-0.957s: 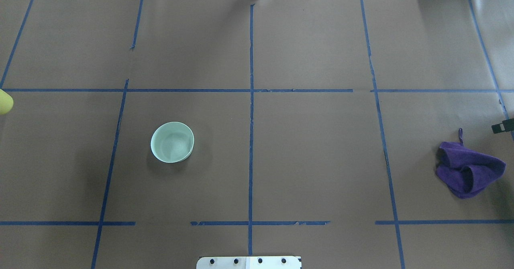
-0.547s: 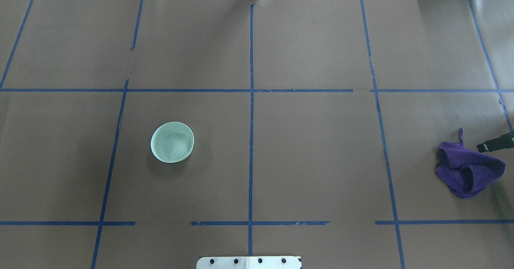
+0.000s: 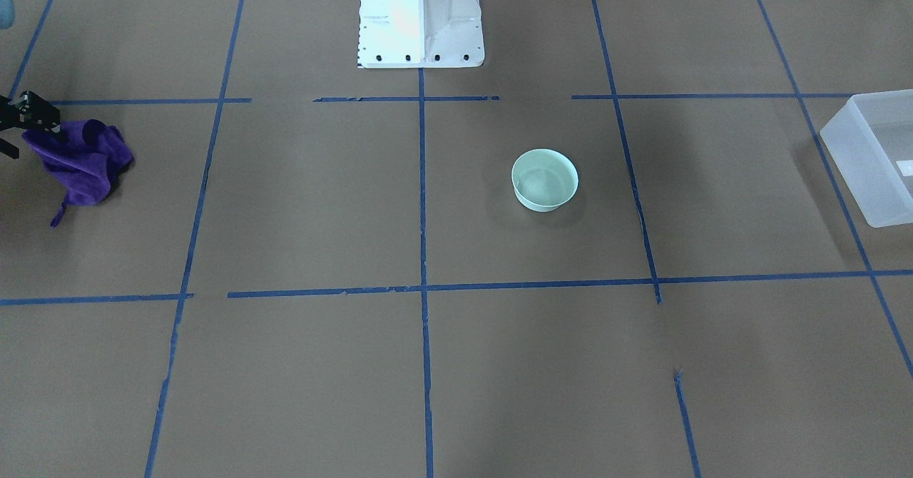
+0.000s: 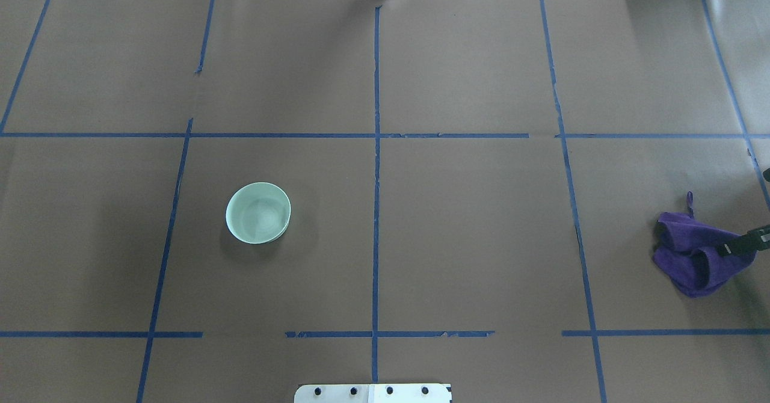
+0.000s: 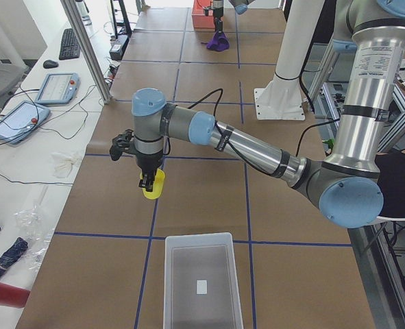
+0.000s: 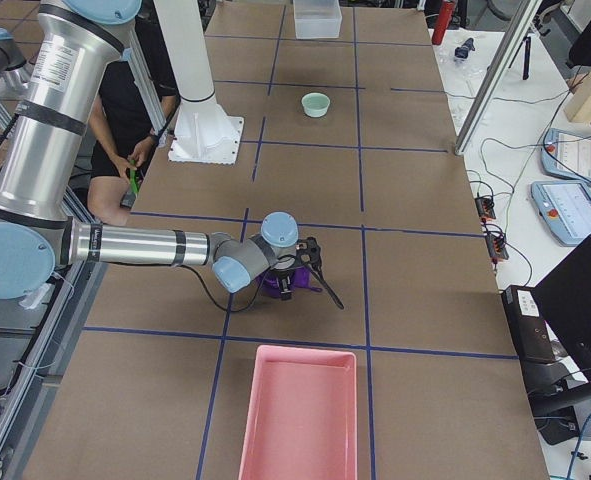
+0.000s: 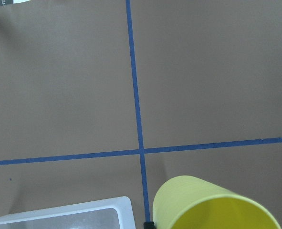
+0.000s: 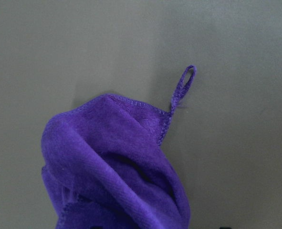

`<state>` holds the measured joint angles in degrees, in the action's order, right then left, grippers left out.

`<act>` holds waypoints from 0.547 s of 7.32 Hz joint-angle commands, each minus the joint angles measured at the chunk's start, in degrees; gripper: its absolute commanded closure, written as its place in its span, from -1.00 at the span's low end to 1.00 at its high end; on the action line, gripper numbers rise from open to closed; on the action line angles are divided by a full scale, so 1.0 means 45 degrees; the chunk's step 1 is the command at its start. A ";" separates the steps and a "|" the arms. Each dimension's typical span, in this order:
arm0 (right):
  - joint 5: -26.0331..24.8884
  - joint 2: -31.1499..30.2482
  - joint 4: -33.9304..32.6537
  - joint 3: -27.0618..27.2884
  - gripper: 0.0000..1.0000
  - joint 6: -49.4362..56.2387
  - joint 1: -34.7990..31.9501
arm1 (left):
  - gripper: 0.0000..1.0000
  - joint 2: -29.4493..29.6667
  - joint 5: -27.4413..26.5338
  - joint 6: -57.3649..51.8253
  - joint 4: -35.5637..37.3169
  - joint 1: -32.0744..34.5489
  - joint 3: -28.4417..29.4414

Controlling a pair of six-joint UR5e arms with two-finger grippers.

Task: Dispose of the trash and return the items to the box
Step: 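Carry the yellow cup toward the clear bin while the right gripper grasps the purple cloth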

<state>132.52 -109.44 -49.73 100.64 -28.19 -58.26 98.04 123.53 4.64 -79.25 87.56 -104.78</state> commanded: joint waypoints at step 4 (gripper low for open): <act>-0.0035 0.0042 -0.0004 0.0095 1.00 -0.0024 0.0116 | 1.00 -0.0707 0.0009 -0.2300 -0.2397 0.0992 0.2633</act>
<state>132.37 -109.49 -49.76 100.84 -28.27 -57.70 96.93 123.57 -4.86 -84.82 91.57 -96.02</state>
